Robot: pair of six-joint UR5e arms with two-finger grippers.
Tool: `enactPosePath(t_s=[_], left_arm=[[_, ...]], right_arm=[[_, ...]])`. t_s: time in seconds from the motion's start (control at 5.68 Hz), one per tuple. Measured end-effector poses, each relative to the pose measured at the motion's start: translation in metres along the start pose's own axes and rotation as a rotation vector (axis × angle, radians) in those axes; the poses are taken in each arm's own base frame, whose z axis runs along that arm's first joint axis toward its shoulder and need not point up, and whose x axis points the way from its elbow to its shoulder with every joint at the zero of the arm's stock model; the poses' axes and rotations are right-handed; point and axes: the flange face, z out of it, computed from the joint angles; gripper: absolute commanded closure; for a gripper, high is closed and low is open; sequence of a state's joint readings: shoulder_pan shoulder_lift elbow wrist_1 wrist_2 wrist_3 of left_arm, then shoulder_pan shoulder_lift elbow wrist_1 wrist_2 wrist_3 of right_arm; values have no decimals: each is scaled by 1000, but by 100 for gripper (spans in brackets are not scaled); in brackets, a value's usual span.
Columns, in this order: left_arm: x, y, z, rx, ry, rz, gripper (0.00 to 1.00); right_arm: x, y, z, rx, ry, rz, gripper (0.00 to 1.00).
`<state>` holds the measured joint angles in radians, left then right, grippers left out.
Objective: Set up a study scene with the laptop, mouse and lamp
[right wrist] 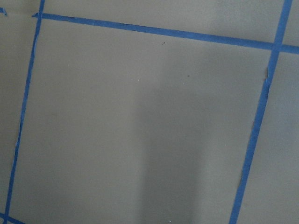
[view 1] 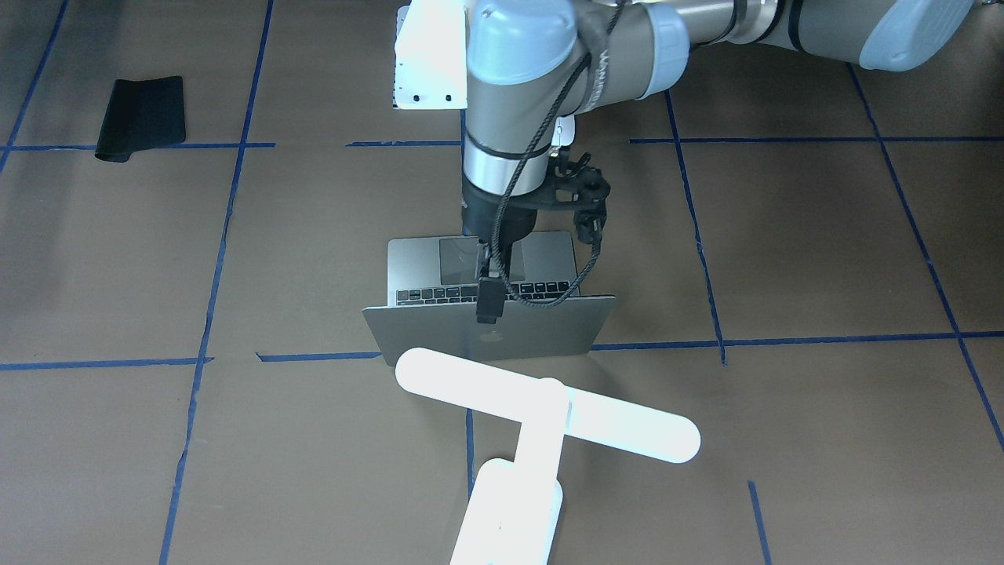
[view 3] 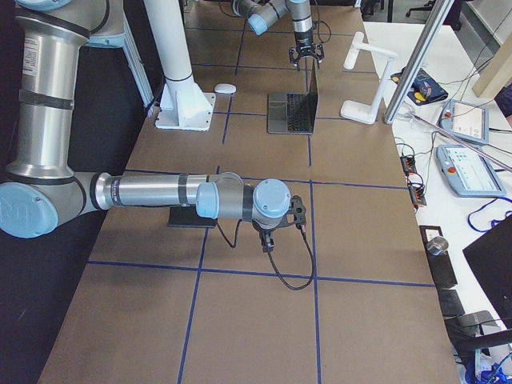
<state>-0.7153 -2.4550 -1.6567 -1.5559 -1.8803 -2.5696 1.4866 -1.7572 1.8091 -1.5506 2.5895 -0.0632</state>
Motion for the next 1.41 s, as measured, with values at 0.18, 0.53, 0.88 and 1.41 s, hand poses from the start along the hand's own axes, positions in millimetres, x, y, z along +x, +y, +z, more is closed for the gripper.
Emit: enactPosePath(t_s=[0.18, 0.53, 0.88, 1.41], left_arm=[[-19, -4, -8, -29, -8, 17, 4], [-68, -5, -21, -87, -21, 114, 0], [-133, -2, -22, -136, -61, 348, 0], [-250, 11, -9, -143, -66, 691, 1]], right_arm=[[-21, 4, 20, 36, 3, 74, 0], [-61, 54, 73, 123, 0, 176, 0], [-75, 102, 112, 152, 22, 234, 0], [-80, 148, 154, 42, 63, 178, 1]])
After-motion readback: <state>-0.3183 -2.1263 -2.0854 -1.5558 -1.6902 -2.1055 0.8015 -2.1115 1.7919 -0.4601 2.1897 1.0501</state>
